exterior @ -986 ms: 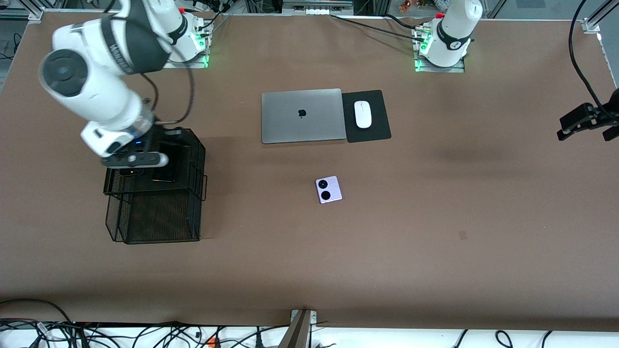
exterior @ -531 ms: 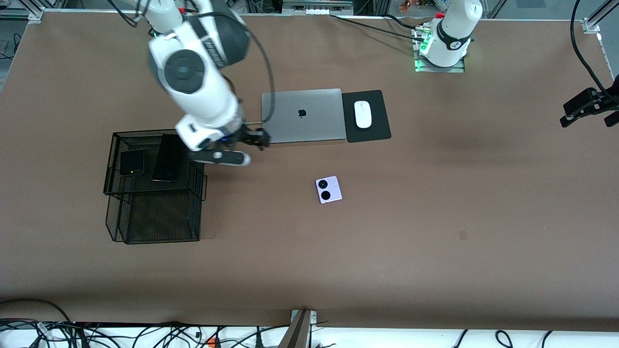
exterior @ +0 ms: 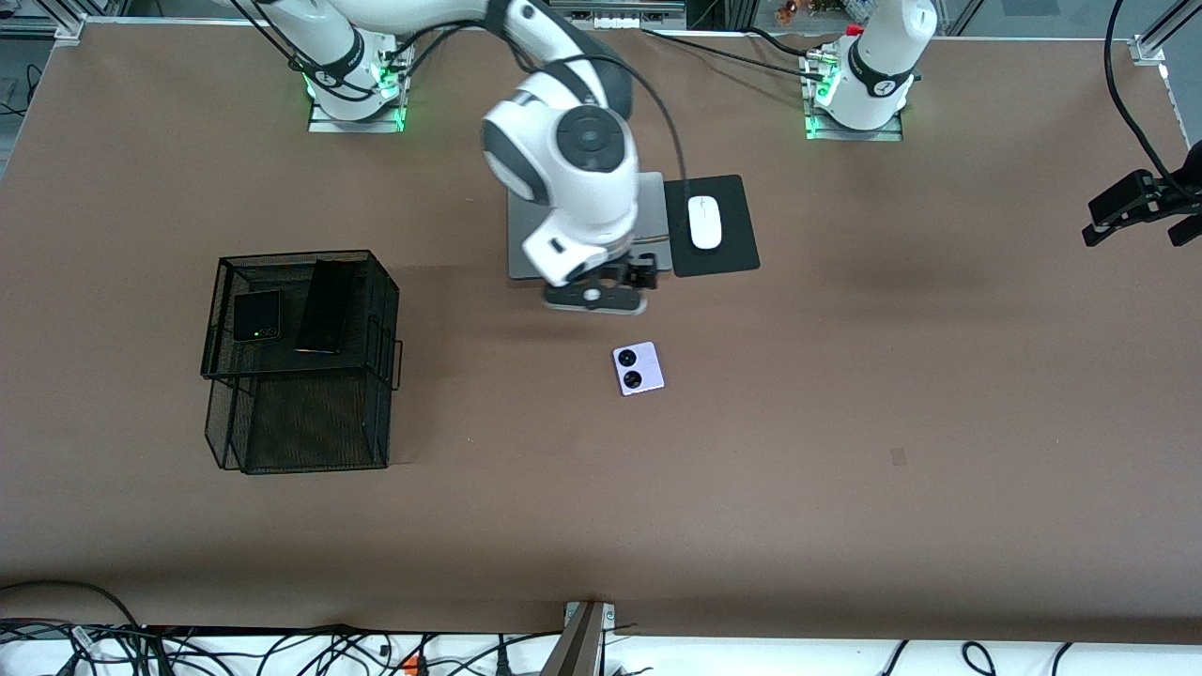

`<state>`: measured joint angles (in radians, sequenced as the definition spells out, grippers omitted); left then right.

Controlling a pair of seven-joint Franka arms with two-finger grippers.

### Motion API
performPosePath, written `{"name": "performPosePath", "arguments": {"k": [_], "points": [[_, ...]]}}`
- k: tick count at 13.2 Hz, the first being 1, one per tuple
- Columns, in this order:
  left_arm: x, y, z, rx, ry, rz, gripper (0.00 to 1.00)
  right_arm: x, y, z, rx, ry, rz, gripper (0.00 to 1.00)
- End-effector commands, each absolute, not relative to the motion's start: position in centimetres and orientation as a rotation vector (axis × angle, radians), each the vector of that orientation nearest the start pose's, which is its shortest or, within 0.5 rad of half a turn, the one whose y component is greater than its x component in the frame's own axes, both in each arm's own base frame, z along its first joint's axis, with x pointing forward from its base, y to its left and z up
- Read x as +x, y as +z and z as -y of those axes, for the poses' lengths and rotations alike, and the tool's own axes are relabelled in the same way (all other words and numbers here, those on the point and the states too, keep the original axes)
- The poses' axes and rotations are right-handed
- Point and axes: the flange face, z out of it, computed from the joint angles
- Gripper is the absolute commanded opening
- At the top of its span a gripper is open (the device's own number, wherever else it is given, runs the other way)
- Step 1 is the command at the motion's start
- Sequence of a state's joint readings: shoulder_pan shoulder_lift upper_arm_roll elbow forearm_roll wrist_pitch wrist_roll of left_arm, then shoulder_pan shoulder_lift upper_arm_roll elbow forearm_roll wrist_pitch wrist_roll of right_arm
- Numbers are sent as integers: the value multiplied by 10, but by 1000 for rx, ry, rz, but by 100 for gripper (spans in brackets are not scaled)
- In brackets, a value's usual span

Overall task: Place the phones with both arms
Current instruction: 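Reach the right gripper to the white phone and grasp it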

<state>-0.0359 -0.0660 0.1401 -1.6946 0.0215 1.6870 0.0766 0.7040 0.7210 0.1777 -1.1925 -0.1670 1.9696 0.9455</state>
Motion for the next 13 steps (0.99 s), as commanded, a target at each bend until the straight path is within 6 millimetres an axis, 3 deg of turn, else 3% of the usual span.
{"name": "performPosePath", "arguments": {"k": [1,8,13], "points": [[541,620,-56,-3137,-102,11,100,512,335,-581,-3092,-215,72,100],[542,620,-44,-3135,-102,-20,100,528,246,-586,-3044,-381,352,100],[541,620,-46,-3135,-102,-1,100,550,210,-574,-2980,-488,331,100]]}}
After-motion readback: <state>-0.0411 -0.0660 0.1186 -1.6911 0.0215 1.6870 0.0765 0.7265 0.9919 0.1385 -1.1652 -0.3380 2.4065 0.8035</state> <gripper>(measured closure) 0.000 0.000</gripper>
